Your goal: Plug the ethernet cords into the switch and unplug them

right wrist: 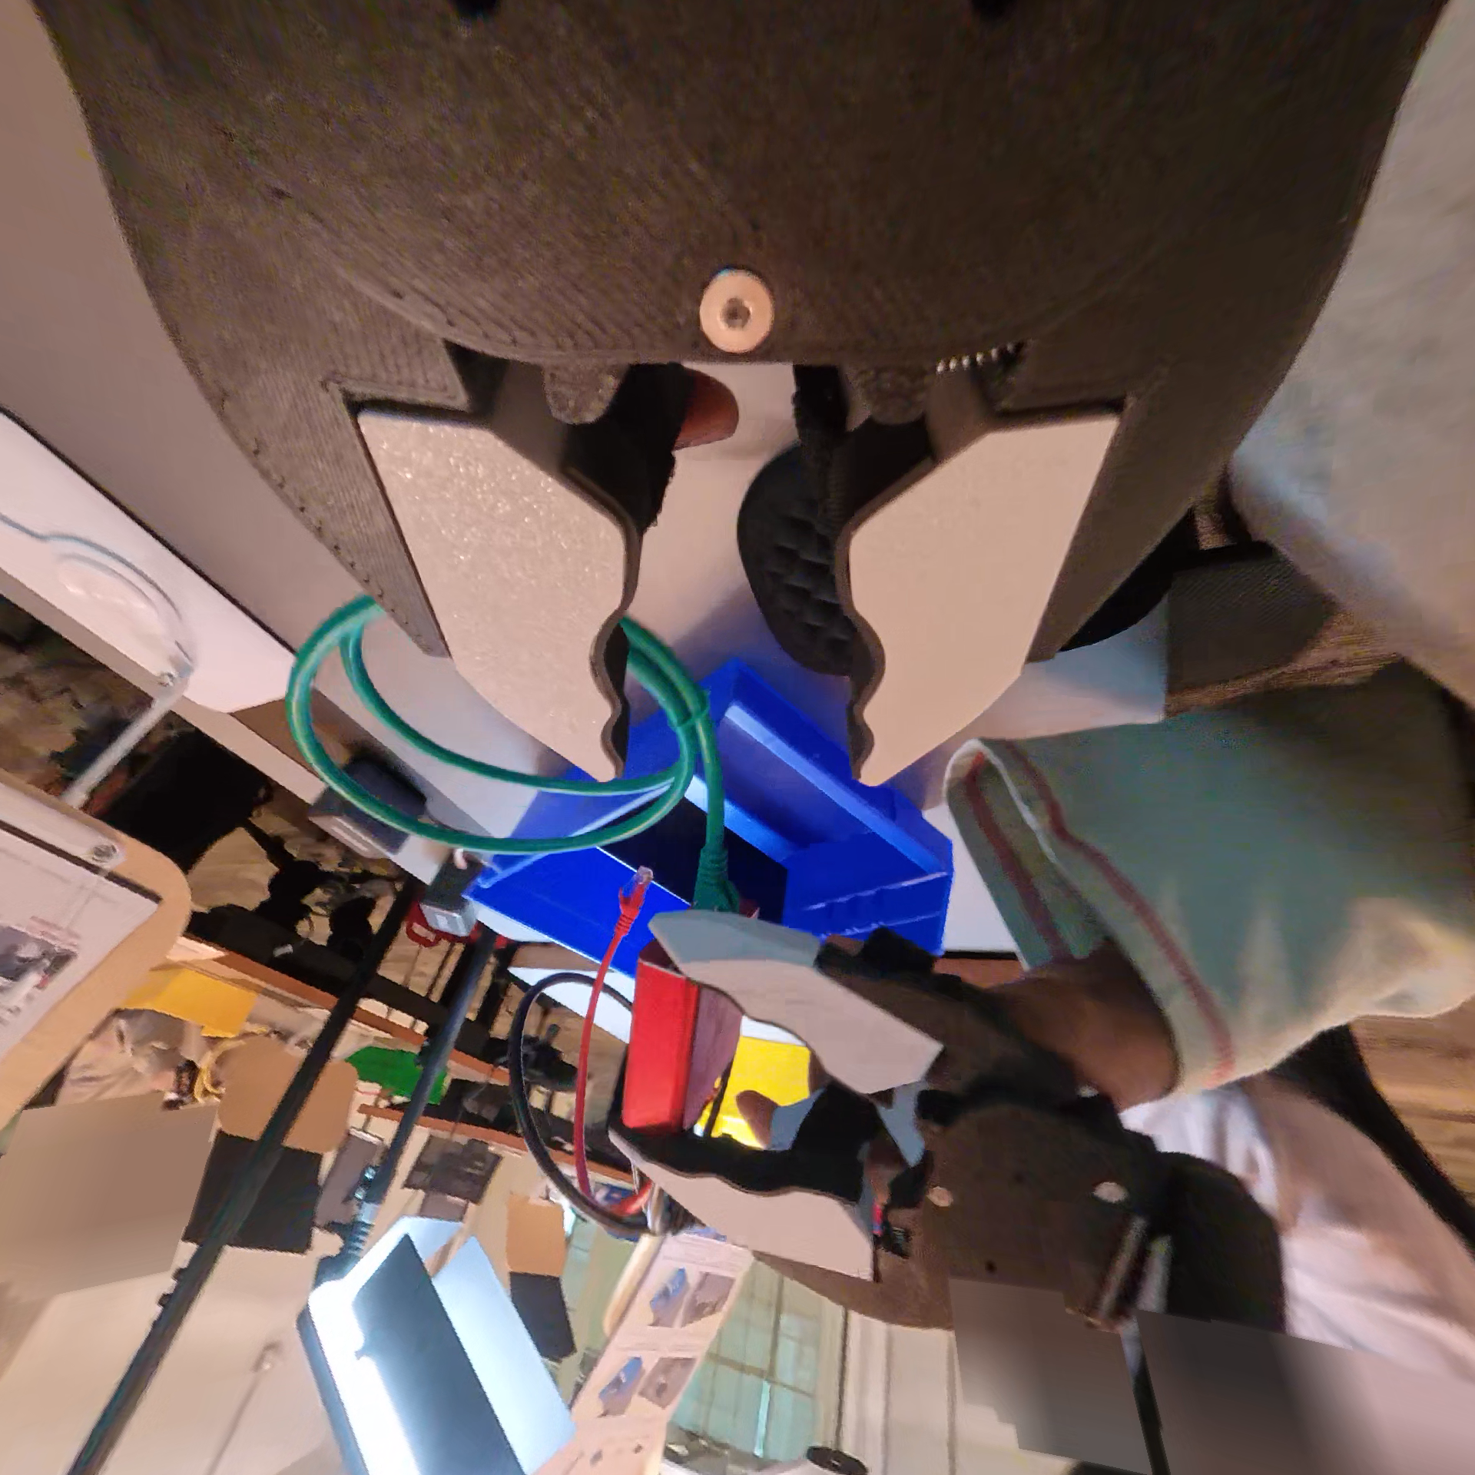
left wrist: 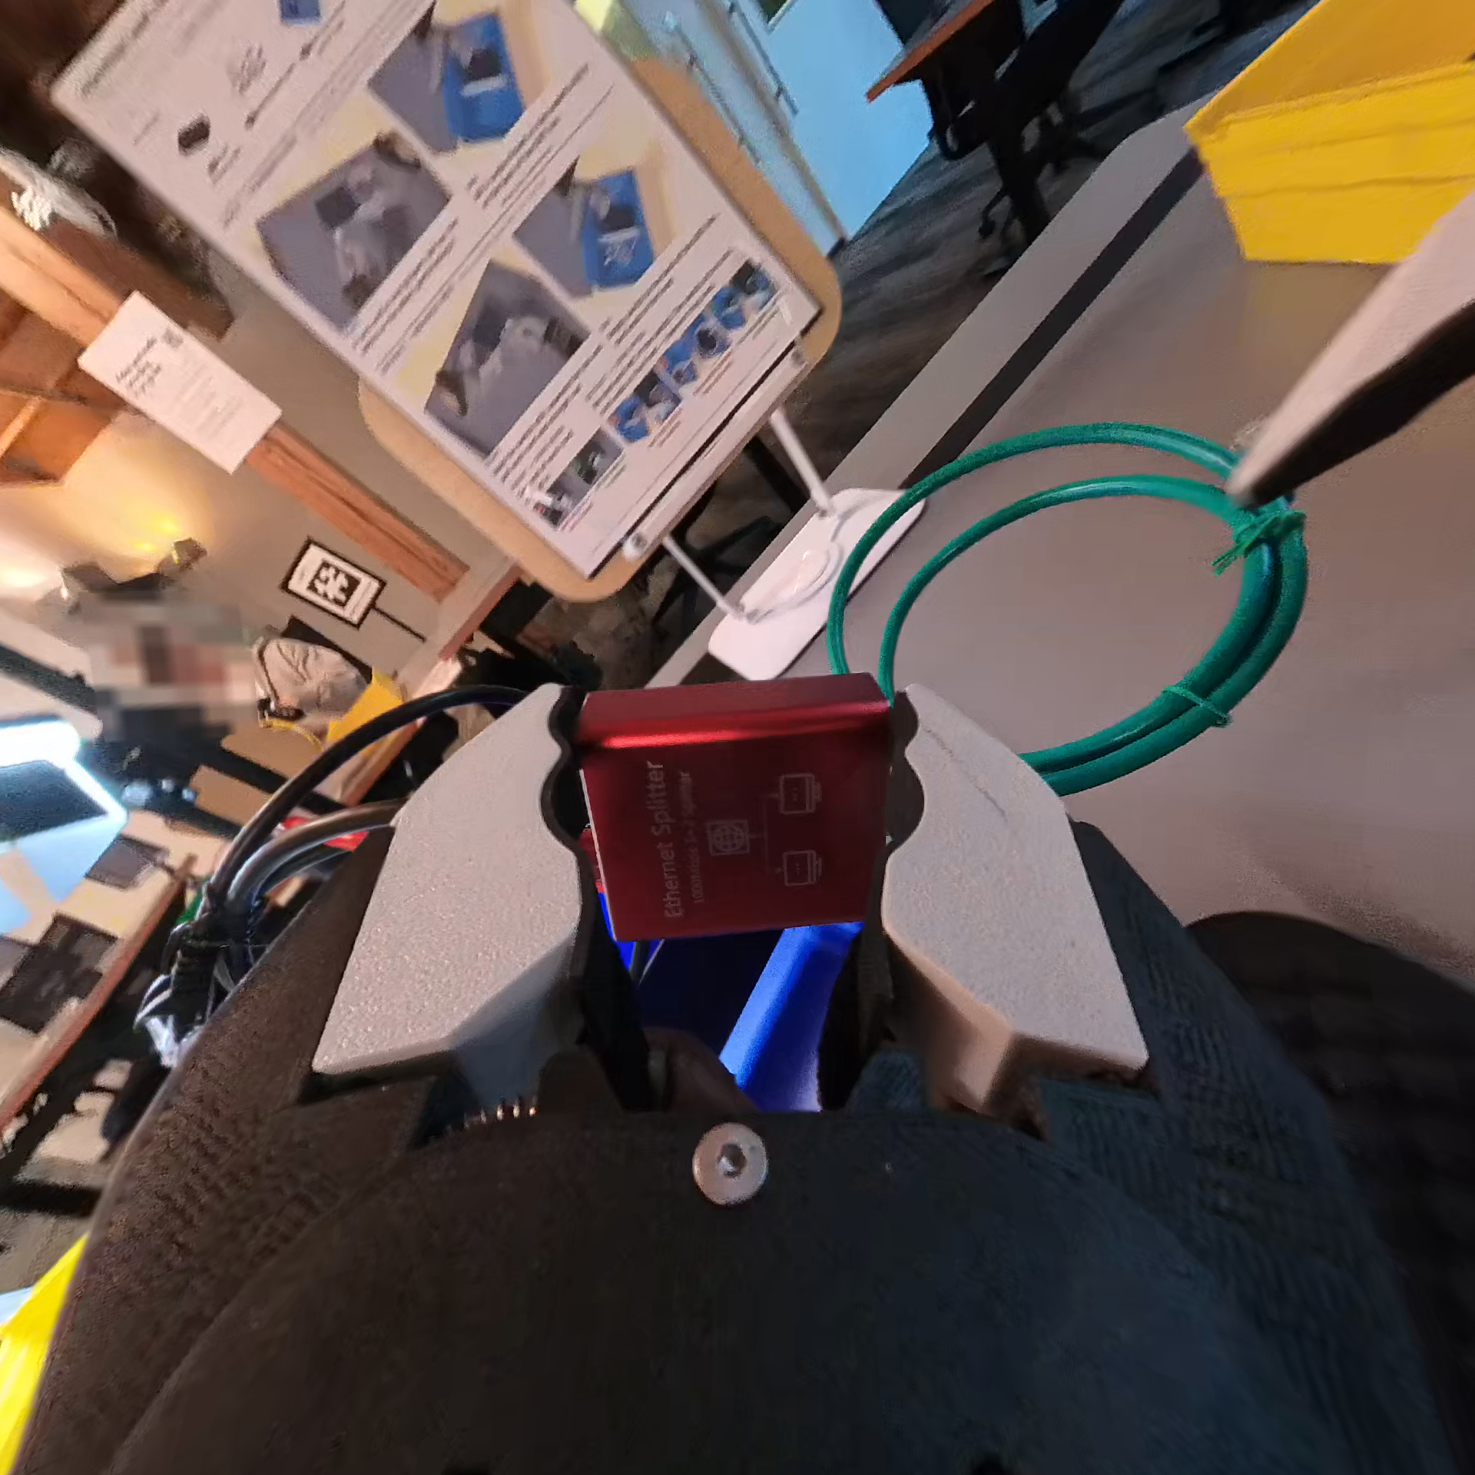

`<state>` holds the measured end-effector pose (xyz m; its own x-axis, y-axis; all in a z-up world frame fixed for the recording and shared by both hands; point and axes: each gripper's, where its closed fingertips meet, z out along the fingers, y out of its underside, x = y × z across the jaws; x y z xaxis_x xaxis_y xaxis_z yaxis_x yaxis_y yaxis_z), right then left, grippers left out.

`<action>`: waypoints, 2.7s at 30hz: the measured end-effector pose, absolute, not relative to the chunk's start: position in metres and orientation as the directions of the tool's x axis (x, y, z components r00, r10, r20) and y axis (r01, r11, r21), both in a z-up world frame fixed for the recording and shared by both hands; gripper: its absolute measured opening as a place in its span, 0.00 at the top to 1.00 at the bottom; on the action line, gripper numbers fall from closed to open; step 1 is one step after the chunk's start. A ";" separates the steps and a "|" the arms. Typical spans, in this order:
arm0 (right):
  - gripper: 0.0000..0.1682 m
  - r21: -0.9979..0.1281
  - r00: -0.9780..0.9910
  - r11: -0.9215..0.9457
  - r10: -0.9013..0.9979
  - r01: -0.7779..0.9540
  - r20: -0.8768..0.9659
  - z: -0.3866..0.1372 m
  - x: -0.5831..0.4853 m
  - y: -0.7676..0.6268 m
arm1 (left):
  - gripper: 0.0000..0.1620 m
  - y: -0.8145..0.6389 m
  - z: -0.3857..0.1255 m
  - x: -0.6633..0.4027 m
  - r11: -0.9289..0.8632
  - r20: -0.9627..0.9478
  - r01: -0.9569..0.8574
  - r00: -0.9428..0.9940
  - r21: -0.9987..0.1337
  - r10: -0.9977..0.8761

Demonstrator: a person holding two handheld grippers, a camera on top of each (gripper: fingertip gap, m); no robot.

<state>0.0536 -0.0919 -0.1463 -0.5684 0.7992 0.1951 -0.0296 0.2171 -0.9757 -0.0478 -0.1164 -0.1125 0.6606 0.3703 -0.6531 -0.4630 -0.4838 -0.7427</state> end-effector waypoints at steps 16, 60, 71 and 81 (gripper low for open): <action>0.92 -0.960 -0.427 0.233 0.892 0.157 0.147 -0.181 0.040 -0.043 | 0.55 -0.016 -0.119 0.034 -0.378 -0.770 -0.679 0.610 -0.630 0.189; 0.82 -0.942 -0.561 -0.282 0.757 0.180 -0.334 -0.168 0.060 -0.003 | 0.84 -0.013 -0.145 0.038 0.338 0.460 0.522 0.852 -0.783 -0.250; 0.89 -0.875 -0.652 -0.409 0.595 0.259 -0.471 -0.174 0.058 -0.018 | 0.84 -0.014 -0.147 0.043 0.344 0.424 0.497 0.865 -0.797 -0.267; 0.90 -0.948 -0.729 -0.264 0.613 0.176 -0.306 -0.169 0.070 -0.026 | 0.82 -0.022 -0.141 0.056 0.336 0.315 0.419 0.893 -0.844 -0.321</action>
